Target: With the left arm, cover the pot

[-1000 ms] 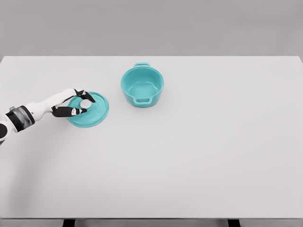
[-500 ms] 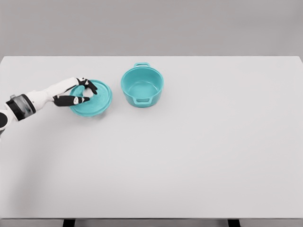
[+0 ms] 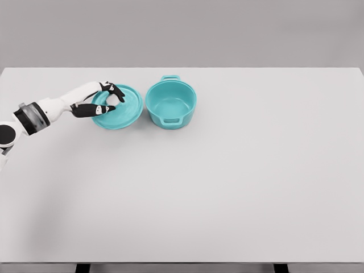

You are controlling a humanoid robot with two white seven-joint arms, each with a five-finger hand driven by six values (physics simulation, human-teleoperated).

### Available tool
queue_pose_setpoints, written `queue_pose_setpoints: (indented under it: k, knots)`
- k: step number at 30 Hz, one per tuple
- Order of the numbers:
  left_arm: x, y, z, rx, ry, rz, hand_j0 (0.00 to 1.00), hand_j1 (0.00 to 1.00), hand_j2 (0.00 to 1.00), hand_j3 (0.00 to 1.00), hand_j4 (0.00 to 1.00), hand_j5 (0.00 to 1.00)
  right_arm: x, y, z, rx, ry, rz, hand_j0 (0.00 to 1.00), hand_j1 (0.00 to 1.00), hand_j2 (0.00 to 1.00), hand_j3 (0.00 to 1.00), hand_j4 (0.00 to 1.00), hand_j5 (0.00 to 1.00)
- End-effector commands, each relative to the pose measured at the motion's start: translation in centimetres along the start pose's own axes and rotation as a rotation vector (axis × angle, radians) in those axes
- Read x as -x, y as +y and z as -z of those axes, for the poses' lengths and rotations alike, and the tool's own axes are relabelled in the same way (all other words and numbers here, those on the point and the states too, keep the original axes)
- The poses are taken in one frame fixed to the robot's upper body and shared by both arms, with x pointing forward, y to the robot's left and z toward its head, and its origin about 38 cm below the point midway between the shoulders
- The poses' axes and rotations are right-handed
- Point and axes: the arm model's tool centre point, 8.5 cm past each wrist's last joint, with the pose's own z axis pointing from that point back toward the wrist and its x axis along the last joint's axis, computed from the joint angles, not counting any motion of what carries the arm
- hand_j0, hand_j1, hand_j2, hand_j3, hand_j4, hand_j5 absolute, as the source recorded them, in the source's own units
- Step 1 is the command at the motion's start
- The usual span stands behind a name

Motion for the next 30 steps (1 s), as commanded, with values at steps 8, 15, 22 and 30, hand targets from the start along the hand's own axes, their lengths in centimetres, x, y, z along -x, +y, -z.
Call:
queue_pose_setpoints:
  k: [8, 15, 22, 30]
  knots:
    - [-0.7, 1.4, 0.4, -0.024, -0.018, 0.009, 0.50, 0.50, 0.50, 0.50, 0.50, 0.50, 0.0, 0.0, 0.0, 0.000, 0.000, -0.001, 1.00, 1.00, 1.00, 1.00, 1.00, 1.00]
    - [-2.0, 0.8, 2.5, -0.015, -0.060, 0.006, 0.50, 0.50, 0.50, 0.50, 0.50, 0.50, 0.0, 0.0, 0.0, 0.000, 0.000, -0.001, 1.00, 1.00, 1.00, 1.00, 1.00, 1.00]
    - [-3.0, 0.0, 4.8, -0.001, -0.085, 0.013, 0.49, 0.49, 0.49, 0.49, 0.49, 0.49, 0.1, 0.0, 0.0, -0.001, 0.001, 0.000, 1.00, 1.00, 1.00, 1.00, 1.00, 1.00]
    - [-3.7, -0.6, 6.9, 0.020, -0.085, 0.005, 0.49, 0.49, 0.49, 0.49, 0.49, 0.49, 0.0, 0.0, 0.0, 0.000, 0.000, -0.001, 1.00, 1.00, 1.00, 1.00, 1.00, 1.00]
